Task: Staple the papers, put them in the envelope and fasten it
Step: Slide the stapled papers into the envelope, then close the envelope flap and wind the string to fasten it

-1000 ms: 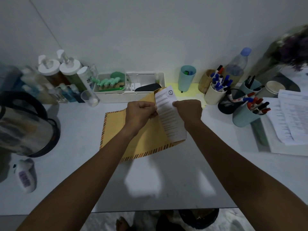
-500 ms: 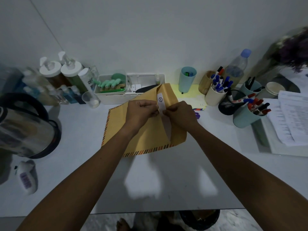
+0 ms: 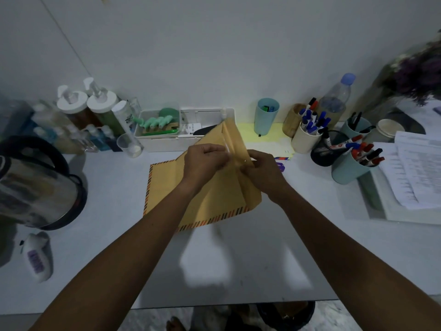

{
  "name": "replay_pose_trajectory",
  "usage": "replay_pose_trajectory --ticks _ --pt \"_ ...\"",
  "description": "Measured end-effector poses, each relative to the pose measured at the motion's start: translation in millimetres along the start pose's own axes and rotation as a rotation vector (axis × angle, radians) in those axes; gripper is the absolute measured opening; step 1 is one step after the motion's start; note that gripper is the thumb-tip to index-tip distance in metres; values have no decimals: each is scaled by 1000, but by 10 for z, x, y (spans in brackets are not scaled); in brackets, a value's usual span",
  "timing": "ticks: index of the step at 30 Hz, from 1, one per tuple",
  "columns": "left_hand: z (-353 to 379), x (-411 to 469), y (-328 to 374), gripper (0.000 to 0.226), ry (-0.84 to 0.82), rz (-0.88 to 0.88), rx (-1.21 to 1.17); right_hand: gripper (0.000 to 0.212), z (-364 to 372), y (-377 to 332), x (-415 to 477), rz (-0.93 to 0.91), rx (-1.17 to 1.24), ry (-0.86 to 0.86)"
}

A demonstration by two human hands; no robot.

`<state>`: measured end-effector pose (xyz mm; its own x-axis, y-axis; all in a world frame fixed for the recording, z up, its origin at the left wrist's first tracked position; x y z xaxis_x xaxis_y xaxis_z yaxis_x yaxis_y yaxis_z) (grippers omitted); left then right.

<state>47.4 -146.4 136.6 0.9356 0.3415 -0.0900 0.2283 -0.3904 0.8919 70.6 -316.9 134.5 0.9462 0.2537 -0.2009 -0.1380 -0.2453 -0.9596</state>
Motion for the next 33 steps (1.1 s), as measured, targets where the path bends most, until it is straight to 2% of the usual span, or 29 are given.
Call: replay_pose_trajectory --ticks 3,4,6,8,11,13,16,19,23,27,29,32,33 --pt "-263 184 -105 45 184 76 192 34 -142 -116 59 17 -11 -123" --pt "-358 277 -170 61 152 53 200 35 -198 -145 83 26 -37 -180" --pt "-463 409 -311 82 -71 -6 201 32 -278 -167 142 20 -105 -330" --pt "-476 412 -359 84 -299 -6 214 30 -294 -194 201 25 -198 -475" --pt "-494 366 -354 53 -427 18 170 30 -254 -238 320 -8 -329 -559" --pt "-534 343 -399 37 -391 5 140 31 -215 -246 438 -65 -455 -511" --pt "-615 311 -563 33 -245 -65 139 28 -172 -198 622 -125 -662 -325" --pt "-679 272 -784 33 -93 -163 148 16 -108 -157 731 -202 -679 -142" --pt "-740 211 -1040 27 -7 -275 48 22 173 -137 745 -339 -695 48" --pt "-810 237 -1356 31 4 -343 6 19 516 164 656 -217 -535 151" --pt "-828 304 -1560 44 7 -336 82 18 667 373 599 -171 -430 200" --pt "-842 368 -1740 39 1 -265 240 20 898 647 520 -95 -359 222" --pt "-848 396 -1802 51 9 -227 305 21 966 724 502 -64 -361 225"
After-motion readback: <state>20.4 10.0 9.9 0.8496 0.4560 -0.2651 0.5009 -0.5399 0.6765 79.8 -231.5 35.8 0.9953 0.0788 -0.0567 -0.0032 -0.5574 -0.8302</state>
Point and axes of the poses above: each hand's wrist, its own x-axis towards the middle knuckle, its own z-axis out of the palm, y = z × x, the point moved 3 cm from there along x, towards the middle knuckle, and after that the axes turned 13 degrees about x, right-handed, at the moved point
